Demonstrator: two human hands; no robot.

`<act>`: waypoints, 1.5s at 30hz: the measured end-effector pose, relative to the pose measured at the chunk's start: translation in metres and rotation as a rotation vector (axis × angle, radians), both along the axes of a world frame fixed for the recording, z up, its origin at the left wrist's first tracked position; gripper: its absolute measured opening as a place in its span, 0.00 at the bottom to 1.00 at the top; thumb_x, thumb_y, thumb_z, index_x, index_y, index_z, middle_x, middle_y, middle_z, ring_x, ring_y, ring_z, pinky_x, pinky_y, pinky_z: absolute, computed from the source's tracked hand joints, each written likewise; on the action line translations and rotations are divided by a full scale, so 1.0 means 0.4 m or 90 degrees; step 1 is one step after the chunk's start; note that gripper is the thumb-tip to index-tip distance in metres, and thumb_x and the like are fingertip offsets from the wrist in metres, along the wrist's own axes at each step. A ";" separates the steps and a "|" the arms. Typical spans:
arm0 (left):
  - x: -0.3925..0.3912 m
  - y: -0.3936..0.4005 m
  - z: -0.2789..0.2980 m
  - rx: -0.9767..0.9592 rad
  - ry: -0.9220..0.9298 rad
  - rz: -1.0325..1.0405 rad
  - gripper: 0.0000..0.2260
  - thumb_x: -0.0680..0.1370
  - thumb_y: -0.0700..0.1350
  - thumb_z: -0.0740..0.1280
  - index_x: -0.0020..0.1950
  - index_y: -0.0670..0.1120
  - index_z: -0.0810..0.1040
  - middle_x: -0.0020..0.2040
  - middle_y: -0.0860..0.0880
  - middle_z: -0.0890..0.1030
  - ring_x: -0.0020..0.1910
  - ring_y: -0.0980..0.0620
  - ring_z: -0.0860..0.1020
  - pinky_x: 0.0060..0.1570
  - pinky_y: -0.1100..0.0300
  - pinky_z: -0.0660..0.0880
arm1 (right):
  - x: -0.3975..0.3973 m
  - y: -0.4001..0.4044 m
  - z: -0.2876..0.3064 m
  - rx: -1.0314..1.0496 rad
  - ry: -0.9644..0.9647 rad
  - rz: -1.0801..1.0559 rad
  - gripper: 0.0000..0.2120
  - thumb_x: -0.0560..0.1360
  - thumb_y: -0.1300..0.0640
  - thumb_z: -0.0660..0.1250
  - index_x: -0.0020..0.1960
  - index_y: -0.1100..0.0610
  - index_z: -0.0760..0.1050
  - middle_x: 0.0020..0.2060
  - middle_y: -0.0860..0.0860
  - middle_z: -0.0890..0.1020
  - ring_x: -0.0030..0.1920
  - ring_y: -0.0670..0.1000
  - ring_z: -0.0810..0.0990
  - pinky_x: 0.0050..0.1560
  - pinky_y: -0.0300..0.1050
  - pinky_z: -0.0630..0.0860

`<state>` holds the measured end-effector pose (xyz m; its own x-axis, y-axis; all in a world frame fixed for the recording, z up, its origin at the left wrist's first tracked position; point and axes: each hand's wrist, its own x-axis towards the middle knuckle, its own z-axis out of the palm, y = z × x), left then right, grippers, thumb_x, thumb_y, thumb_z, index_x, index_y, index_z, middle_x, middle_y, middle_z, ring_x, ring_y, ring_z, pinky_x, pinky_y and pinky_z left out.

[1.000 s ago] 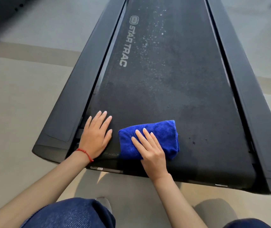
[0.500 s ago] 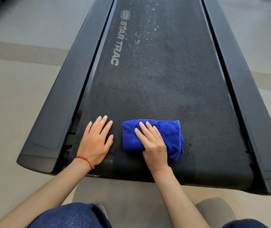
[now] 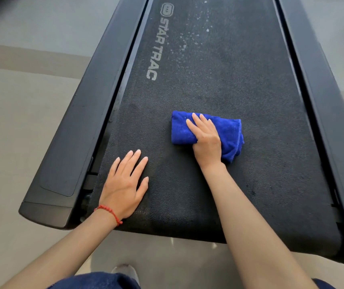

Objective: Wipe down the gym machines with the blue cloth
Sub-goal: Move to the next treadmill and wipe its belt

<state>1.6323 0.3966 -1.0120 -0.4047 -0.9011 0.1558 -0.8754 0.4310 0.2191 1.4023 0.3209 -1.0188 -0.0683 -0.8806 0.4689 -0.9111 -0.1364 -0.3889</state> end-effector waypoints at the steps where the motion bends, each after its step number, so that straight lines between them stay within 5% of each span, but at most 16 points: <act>1: 0.000 0.000 0.000 0.002 -0.001 0.001 0.23 0.77 0.51 0.54 0.67 0.41 0.73 0.69 0.42 0.70 0.69 0.44 0.65 0.68 0.47 0.57 | -0.005 -0.021 0.001 0.020 -0.008 0.002 0.22 0.67 0.67 0.52 0.54 0.64 0.80 0.55 0.62 0.80 0.57 0.65 0.77 0.61 0.60 0.65; 11: 0.004 -0.001 0.005 0.013 -0.002 -0.002 0.23 0.77 0.51 0.54 0.67 0.41 0.73 0.68 0.42 0.70 0.69 0.44 0.66 0.68 0.48 0.57 | -0.004 -0.060 0.045 0.117 -0.020 0.004 0.26 0.65 0.76 0.59 0.60 0.64 0.76 0.60 0.62 0.76 0.64 0.67 0.71 0.66 0.61 0.61; 20: 0.002 0.003 0.005 0.007 0.002 0.003 0.23 0.77 0.51 0.54 0.65 0.40 0.74 0.66 0.40 0.72 0.67 0.42 0.68 0.67 0.48 0.57 | 0.041 0.131 0.024 -0.008 0.042 0.022 0.21 0.67 0.67 0.52 0.51 0.62 0.81 0.51 0.60 0.82 0.52 0.66 0.79 0.54 0.65 0.72; 36: -0.003 0.021 0.008 -0.019 -0.002 -0.017 0.21 0.77 0.48 0.53 0.61 0.38 0.77 0.62 0.39 0.76 0.62 0.40 0.73 0.62 0.45 0.63 | 0.073 0.415 0.016 -0.017 0.068 0.029 0.22 0.68 0.69 0.54 0.55 0.60 0.80 0.57 0.56 0.80 0.61 0.61 0.76 0.65 0.56 0.67; 45: -0.122 0.040 0.021 -0.041 0.035 -0.098 0.20 0.75 0.44 0.54 0.61 0.37 0.77 0.61 0.38 0.76 0.62 0.40 0.72 0.62 0.49 0.60 | 0.039 0.448 0.013 -0.062 0.113 0.046 0.20 0.73 0.70 0.53 0.53 0.58 0.81 0.57 0.54 0.80 0.60 0.58 0.77 0.62 0.54 0.72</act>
